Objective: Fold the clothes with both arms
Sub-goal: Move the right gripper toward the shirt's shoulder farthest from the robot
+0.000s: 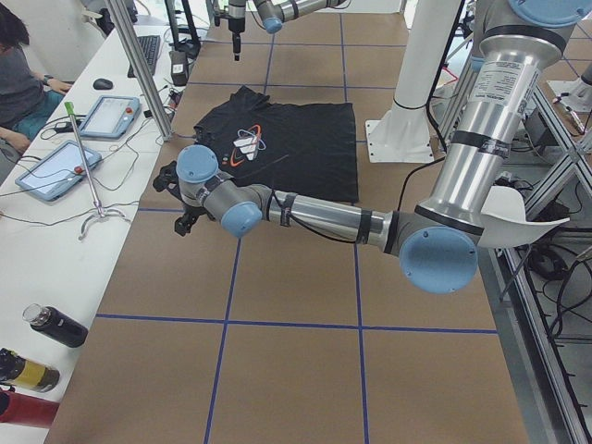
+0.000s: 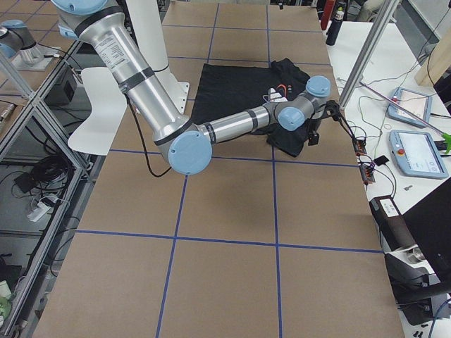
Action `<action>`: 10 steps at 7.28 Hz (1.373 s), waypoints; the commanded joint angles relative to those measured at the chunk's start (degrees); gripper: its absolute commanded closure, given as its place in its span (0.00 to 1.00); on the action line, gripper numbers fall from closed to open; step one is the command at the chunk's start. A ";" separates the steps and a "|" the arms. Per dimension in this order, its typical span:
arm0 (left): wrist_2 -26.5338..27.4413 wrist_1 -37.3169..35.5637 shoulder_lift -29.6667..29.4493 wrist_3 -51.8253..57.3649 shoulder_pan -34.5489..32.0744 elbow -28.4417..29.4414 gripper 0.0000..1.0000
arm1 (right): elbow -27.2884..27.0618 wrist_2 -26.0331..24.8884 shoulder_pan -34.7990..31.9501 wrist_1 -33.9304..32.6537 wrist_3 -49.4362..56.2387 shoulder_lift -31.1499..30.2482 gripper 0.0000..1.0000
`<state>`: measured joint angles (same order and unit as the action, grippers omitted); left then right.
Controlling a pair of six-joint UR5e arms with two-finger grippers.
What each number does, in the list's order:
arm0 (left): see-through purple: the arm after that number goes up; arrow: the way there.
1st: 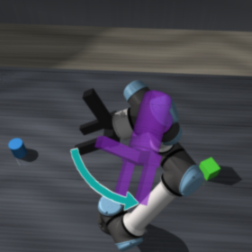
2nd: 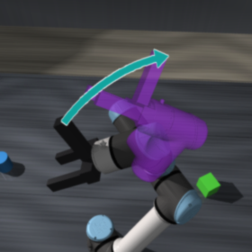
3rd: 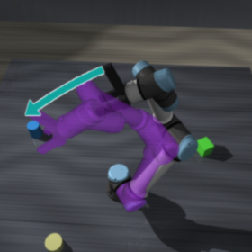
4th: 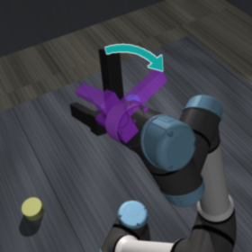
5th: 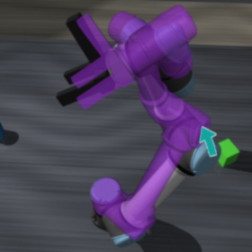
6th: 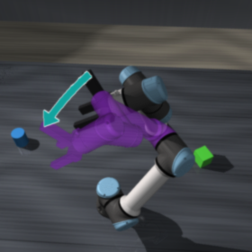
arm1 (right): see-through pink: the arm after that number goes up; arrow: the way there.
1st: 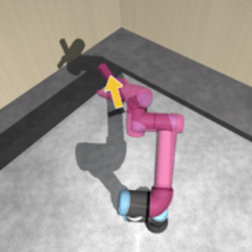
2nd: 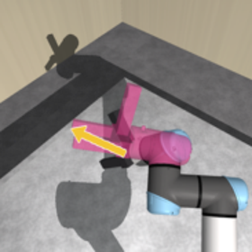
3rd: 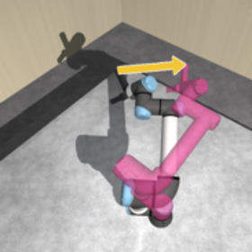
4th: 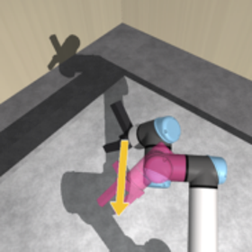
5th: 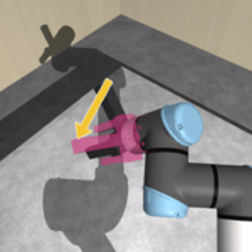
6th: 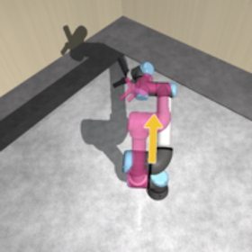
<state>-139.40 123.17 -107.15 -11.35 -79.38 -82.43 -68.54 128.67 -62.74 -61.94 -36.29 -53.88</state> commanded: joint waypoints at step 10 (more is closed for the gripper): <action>0.09 3.57 0.18 -4.21 2.03 0.43 0.00 | 3.50 -12.57 9.12 7.88 -7.30 -3.07 0.35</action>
<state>-139.37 126.73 -106.97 -15.59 -77.34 -82.06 -65.23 116.16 -53.69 -54.09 -43.59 -57.07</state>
